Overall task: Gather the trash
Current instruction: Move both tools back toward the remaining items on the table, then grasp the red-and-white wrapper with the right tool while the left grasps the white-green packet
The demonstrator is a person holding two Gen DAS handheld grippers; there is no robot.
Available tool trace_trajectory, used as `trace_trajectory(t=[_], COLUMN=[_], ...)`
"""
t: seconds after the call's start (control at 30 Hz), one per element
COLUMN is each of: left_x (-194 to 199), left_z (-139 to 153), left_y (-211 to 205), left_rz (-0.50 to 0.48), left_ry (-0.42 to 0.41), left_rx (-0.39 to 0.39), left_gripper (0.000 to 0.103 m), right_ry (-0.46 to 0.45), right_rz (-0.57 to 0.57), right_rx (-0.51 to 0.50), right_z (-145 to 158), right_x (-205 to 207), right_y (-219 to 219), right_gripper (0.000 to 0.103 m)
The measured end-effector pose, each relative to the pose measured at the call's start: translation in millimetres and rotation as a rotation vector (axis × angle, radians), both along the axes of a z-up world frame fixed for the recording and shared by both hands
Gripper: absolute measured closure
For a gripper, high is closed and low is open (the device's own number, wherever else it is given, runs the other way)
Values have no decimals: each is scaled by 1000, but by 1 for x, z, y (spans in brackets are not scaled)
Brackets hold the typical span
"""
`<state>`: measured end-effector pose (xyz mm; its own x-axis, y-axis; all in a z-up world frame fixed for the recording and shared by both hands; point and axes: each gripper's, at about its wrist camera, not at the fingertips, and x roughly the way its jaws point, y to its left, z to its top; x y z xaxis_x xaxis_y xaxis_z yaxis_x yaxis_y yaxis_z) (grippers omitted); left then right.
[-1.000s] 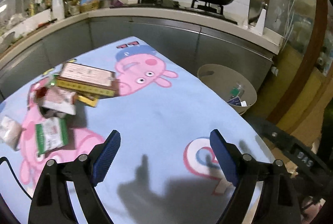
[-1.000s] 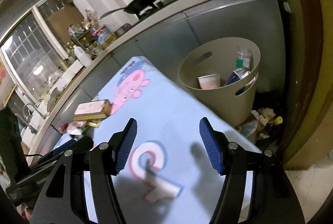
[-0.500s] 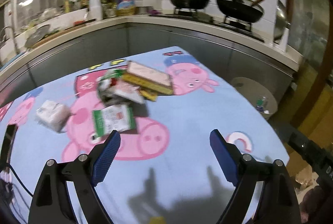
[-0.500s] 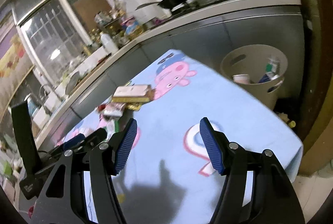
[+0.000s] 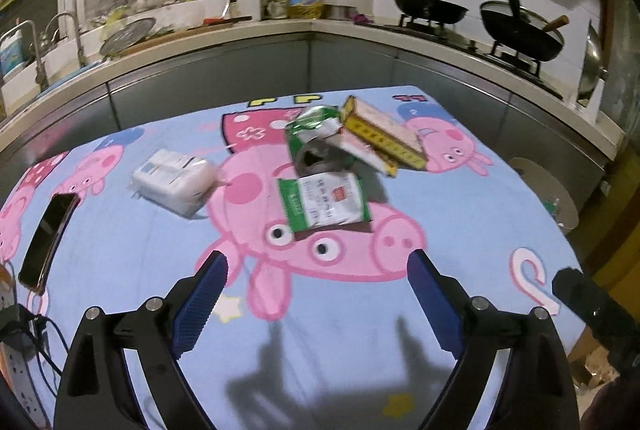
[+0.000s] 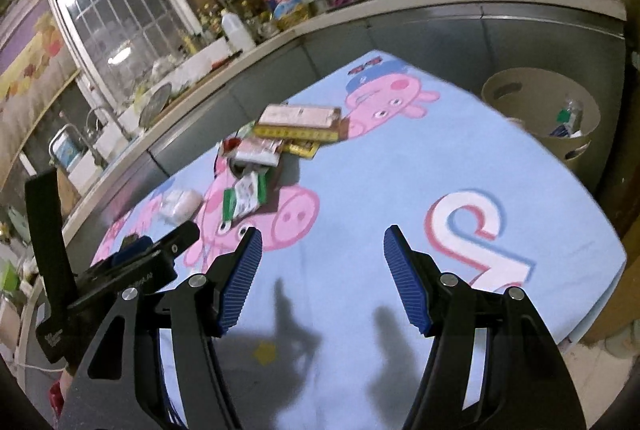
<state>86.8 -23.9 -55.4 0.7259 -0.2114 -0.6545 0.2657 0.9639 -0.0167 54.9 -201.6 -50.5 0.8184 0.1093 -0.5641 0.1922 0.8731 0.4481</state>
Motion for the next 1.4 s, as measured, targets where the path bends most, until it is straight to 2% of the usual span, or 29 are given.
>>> trace_trajectory(t=[0.17,0.27,0.37,0.43,0.57,0.73,0.93,1.17,1.33,1.37,1.4], left_x=[5,1,-2,-3,-2,3,-4,-5,-4,-4,-5], left_z=[-18,-29,-42,-50,-60,-74,-78,-80,-80,-79,-79], left_y=[15,24,35,42,56,67,63,64,63,64,64], left_rz=[18,27,87,103,125,146,144,144,142,141,142], left_ry=[42,57,69,92,128,210,183,181,192,191,184], left_rx=[8,8,39,48,33,11,65,72,73,71,69], left_gripper=[9,4,4,4,4,4,4,3,3,4,4], right_ry=[91,146,183,217,234,258,279,262,229,223,220], right_rz=[63,94,96,100,123,128,130,156,162,152,148], right_rx=[15,6,3,-12,-18,-1,21,37,86,90,89], right_z=[-20,-31,-40,-46,-50,-56,-62,-64,-65,-63,-62], right_x=[12,17,20,23,26,29,32,32,31,32,34], right_y=[20,31,38,43,50,49,46,46,40,38,37], right_gripper=[36,30,20,18,17,17,15,6,7,13,28])
